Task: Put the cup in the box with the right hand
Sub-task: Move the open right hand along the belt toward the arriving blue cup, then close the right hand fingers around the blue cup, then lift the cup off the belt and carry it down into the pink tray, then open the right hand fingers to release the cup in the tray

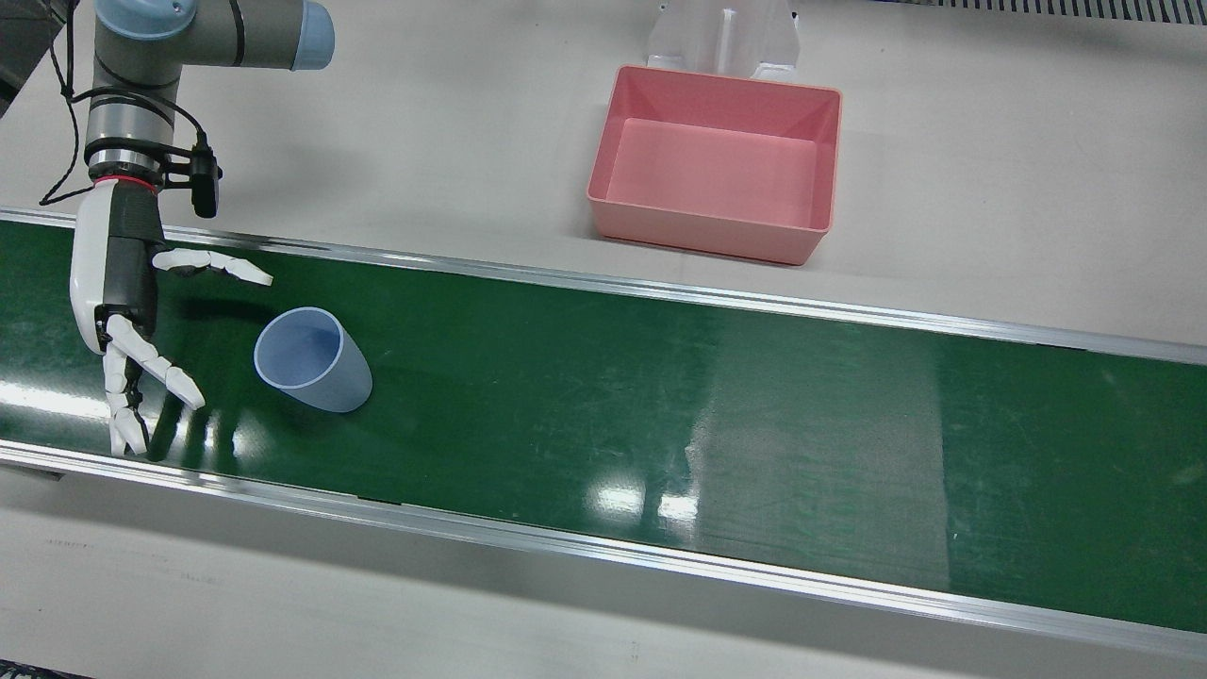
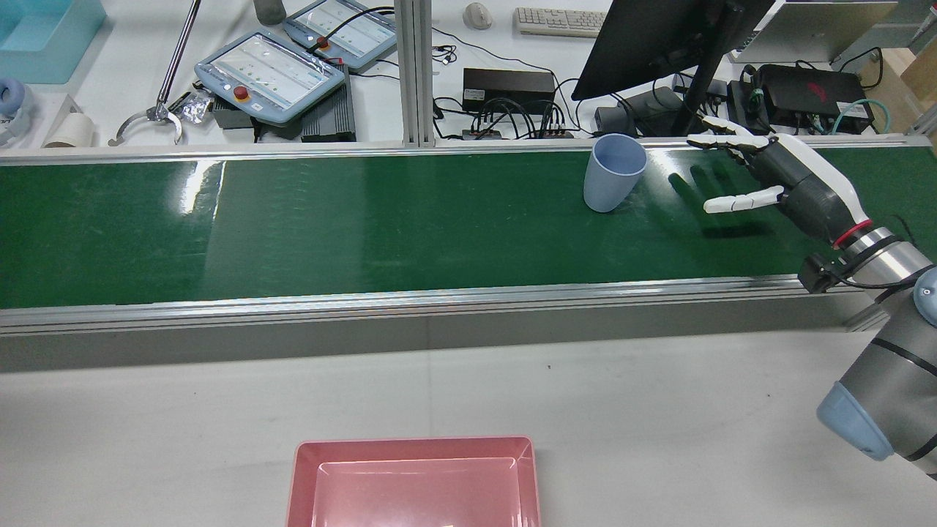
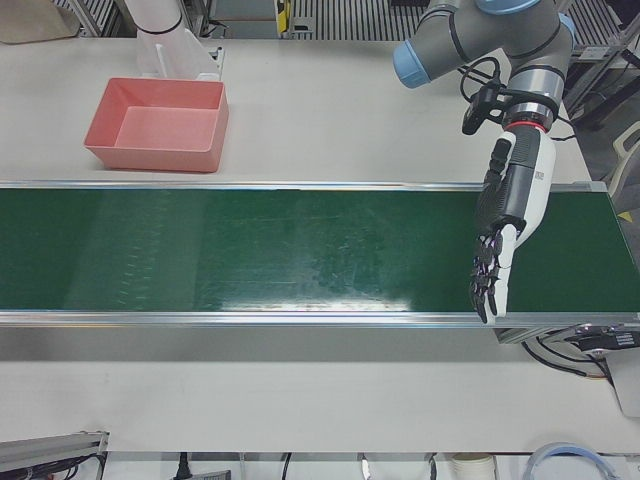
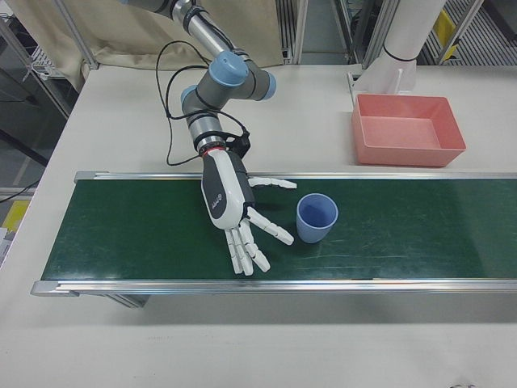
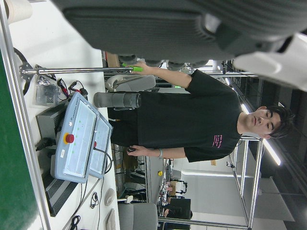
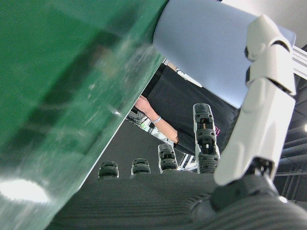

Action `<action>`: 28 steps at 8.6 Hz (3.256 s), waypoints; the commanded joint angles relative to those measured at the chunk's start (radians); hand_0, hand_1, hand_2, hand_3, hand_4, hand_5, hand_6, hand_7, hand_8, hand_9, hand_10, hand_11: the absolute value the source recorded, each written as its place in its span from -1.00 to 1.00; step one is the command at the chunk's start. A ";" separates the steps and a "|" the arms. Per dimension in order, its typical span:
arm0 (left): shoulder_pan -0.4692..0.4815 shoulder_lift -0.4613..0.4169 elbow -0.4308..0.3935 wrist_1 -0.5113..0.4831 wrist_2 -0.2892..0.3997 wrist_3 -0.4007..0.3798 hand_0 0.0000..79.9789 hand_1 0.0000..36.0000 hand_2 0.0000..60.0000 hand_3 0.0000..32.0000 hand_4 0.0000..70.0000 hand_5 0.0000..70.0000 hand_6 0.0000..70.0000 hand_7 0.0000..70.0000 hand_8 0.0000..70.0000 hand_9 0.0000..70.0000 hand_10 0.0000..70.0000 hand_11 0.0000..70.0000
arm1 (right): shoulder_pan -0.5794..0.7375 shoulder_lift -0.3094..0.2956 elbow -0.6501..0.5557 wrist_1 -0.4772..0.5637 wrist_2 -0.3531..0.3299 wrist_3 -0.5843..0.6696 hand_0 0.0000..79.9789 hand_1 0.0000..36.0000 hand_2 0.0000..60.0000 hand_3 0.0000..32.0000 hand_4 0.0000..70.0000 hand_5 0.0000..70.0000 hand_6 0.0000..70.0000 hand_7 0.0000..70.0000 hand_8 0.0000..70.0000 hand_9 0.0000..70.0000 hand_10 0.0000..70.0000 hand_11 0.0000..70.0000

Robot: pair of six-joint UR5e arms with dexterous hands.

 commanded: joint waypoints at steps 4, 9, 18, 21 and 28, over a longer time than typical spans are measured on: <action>0.000 0.000 0.001 0.000 -0.001 0.000 -1.00 -1.00 -1.00 -1.00 -1.00 -1.00 -1.00 -1.00 -1.00 -1.00 -1.00 -1.00 | 0.008 -0.005 -0.010 0.002 0.014 0.014 0.20 -0.24 -0.43 -1.00 -0.39 -0.87 -0.80 -0.22 -0.92 -0.72 -0.84 -0.72; 0.000 0.000 -0.001 0.000 -0.001 0.000 -1.00 -1.00 -1.00 -1.00 -1.00 -1.00 -1.00 -1.00 -1.00 -1.00 -1.00 -1.00 | 0.069 -0.002 0.072 0.002 0.015 0.014 0.13 -0.61 -0.32 -1.00 0.04 -0.70 0.01 1.00 0.56 1.00 0.07 0.51; 0.000 0.000 -0.002 0.002 -0.001 0.000 -1.00 -1.00 -1.00 -1.00 -1.00 -1.00 -1.00 -1.00 -1.00 -1.00 -1.00 -1.00 | -0.634 0.121 0.524 -0.155 0.179 -0.340 0.16 -0.50 -0.38 -1.00 0.03 -0.76 -0.21 1.00 0.19 0.95 -0.27 0.07; 0.000 0.000 -0.001 0.000 -0.001 0.000 -1.00 -1.00 -1.00 -1.00 -1.00 -1.00 -1.00 -1.00 -1.00 -1.00 -1.00 -1.00 | -0.872 0.152 0.505 -0.141 0.252 -0.476 0.13 -0.32 -0.16 -1.00 -0.28 -0.81 -0.49 1.00 -0.29 0.30 -0.49 -0.24; 0.000 0.000 0.001 0.000 -0.001 0.000 -1.00 -1.00 -1.00 -1.00 -1.00 -1.00 -1.00 -1.00 -1.00 -1.00 -1.00 -1.00 | -0.877 0.147 0.501 -0.141 0.252 -0.473 0.14 -0.16 -0.10 -1.00 -0.50 -0.89 -0.85 -0.50 -1.00 -0.89 -0.89 -0.80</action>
